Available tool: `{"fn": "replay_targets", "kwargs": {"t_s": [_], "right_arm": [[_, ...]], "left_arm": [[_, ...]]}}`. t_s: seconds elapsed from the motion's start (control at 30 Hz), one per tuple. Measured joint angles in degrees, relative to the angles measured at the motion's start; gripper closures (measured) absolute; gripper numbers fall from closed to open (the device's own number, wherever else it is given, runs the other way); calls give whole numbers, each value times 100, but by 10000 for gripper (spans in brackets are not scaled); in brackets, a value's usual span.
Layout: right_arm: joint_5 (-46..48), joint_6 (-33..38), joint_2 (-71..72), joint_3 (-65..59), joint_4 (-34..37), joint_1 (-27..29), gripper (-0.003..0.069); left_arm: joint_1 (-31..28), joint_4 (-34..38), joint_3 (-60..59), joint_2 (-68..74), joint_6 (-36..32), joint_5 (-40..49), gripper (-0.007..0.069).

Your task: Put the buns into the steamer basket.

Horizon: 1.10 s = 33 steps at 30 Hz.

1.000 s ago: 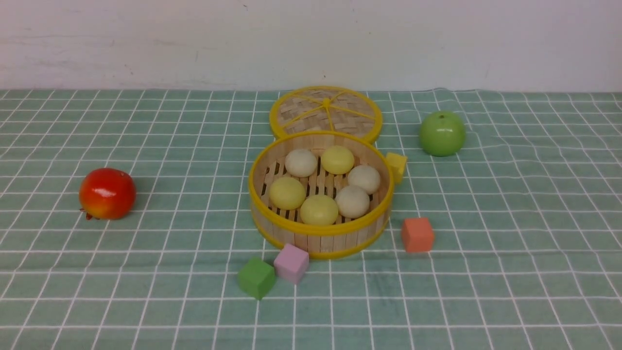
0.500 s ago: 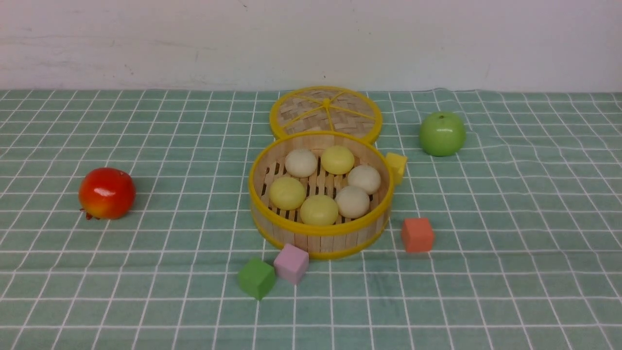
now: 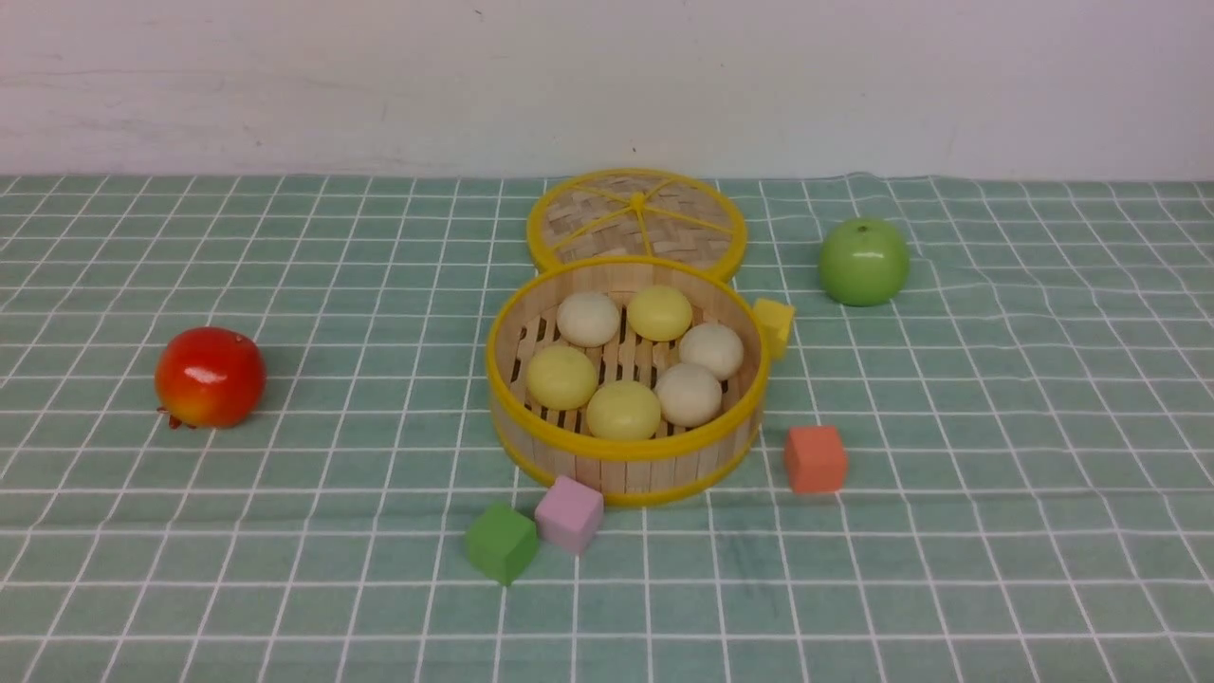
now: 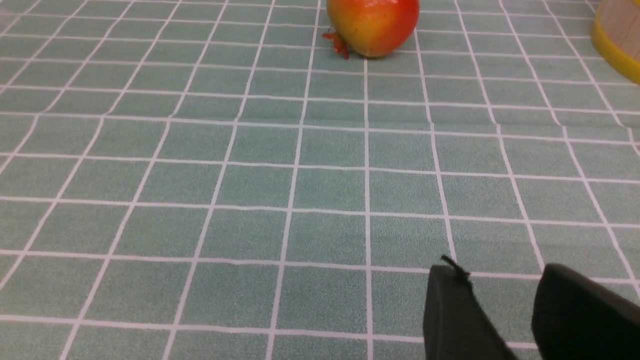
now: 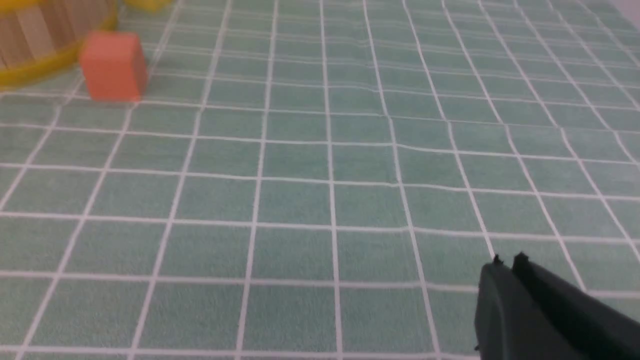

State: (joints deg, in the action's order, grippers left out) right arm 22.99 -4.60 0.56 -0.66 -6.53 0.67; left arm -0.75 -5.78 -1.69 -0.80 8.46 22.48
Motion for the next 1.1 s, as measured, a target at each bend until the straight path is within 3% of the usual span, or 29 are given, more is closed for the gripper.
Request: {"fn": "replay_targets", "kwargs": {"t_s": [0.97,1.1], "right_arm": [[-79,23,2,-13,0,0,606],[-79,23,2,-13,0,0,601]], "left_arm": [[-7,0,0,0,0,0,386],[252,0,0,0,0,0,386]]}}
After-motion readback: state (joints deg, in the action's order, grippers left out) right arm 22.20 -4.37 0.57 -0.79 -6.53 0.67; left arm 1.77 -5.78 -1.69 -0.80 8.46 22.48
